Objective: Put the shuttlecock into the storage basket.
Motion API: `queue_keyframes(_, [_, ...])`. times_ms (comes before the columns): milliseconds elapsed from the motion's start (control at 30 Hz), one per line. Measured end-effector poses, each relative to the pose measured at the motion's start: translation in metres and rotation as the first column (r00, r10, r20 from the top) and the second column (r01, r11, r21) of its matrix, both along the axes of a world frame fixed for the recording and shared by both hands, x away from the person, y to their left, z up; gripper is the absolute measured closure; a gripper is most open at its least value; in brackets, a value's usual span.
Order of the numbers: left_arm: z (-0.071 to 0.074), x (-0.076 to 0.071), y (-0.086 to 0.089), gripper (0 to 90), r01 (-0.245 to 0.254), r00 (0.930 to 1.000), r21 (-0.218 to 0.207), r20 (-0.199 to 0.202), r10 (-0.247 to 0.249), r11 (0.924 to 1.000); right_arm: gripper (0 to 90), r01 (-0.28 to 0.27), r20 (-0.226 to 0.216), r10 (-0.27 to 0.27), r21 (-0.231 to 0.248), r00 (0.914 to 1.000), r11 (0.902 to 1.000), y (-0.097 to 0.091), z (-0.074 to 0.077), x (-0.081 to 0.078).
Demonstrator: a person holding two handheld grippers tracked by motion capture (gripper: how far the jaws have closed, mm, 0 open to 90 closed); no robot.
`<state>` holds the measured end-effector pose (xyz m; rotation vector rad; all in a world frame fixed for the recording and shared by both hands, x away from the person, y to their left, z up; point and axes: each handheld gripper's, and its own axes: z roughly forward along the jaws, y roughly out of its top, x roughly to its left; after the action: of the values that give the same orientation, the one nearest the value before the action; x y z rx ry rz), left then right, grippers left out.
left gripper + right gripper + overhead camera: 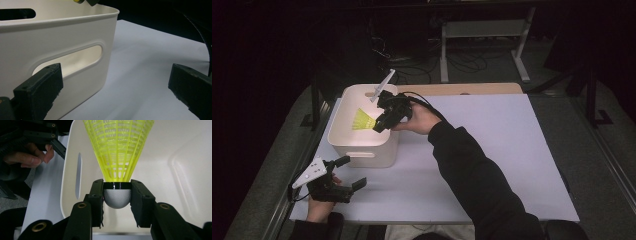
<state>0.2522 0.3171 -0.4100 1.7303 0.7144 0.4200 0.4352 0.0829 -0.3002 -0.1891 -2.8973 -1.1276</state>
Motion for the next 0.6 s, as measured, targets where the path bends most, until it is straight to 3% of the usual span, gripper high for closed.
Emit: queue_keyframes(600, [0.000, 0.000, 0.000, 0.0, 0.001, 1.0000, -0.003, -0.002, -0.001, 1.0000, 62.4, -0.015, -0.028, 0.014, -0.039, 0.9995, 0.9991, 0.011, -0.016, 0.002])
